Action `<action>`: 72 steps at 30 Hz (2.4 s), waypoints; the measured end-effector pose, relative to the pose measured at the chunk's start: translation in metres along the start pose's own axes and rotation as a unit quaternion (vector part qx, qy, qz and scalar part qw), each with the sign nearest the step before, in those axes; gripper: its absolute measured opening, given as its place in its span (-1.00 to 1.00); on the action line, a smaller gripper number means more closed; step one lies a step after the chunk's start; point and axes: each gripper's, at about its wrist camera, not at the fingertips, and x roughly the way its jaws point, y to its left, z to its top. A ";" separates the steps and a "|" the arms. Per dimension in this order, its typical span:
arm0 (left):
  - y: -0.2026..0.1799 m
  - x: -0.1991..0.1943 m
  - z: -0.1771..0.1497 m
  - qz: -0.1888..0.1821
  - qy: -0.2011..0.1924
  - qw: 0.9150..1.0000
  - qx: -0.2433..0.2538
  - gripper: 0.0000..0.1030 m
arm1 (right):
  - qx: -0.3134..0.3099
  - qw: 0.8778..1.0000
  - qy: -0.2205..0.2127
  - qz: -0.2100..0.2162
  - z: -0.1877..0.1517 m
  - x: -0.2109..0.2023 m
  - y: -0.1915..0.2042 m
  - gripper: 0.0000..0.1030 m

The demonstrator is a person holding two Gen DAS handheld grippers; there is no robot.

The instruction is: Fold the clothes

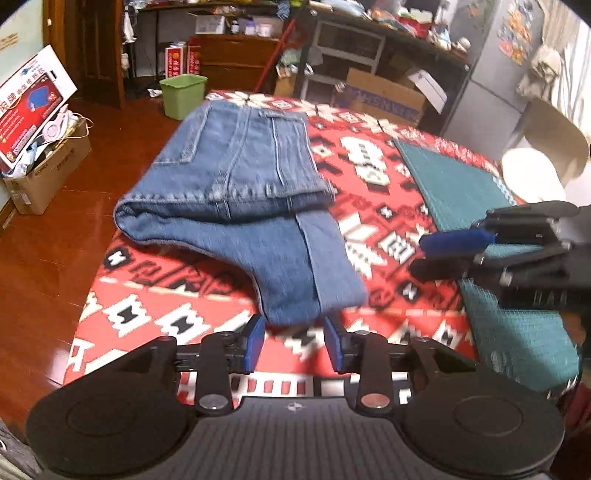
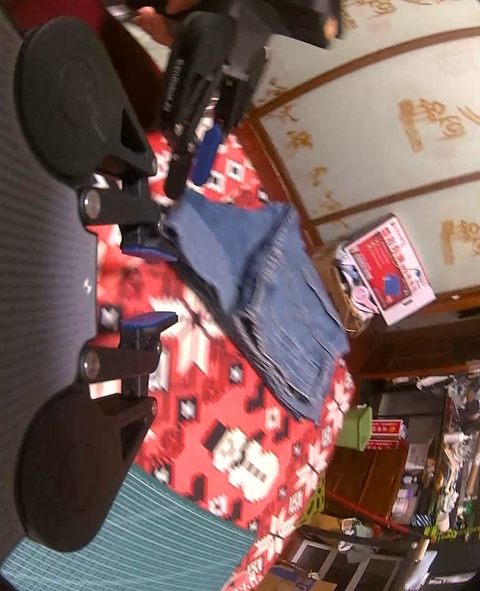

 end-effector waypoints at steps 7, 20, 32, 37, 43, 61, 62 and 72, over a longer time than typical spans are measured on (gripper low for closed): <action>-0.003 0.012 0.001 0.010 -0.013 1.000 0.024 -0.51 | -0.005 1.000 -0.003 -0.007 -0.019 0.024 0.031 -0.50; 0.053 0.000 0.013 -0.114 -0.039 0.974 -0.190 -0.81 | 0.123 0.990 -0.033 0.062 -0.002 0.046 0.013 -0.49; 0.055 0.008 -0.002 -0.125 -0.017 0.967 -0.222 -0.86 | 0.281 0.954 -0.027 0.100 -0.008 0.084 -0.031 -0.87; 0.051 0.005 -0.004 -0.122 -0.015 0.969 -0.214 -0.88 | 0.287 0.951 -0.040 0.103 -0.017 0.072 -0.029 -0.90; 0.046 0.008 -0.014 -0.098 0.009 0.975 -0.199 -1.00 | 0.300 0.949 -0.034 0.091 -0.030 0.070 -0.029 -1.00; 0.028 0.021 0.025 -0.070 -0.010 0.991 -0.111 -0.97 | 0.218 0.974 -0.045 0.047 0.015 0.071 -0.002 -0.97; 0.027 0.025 0.020 -0.063 -0.002 0.993 -0.104 -0.96 | 0.216 0.975 -0.031 0.043 0.010 0.079 0.001 -0.97; 0.023 0.009 0.001 -0.058 -0.009 0.992 -0.113 -0.95 | 0.224 0.973 -0.040 0.042 -0.016 0.064 0.012 -0.95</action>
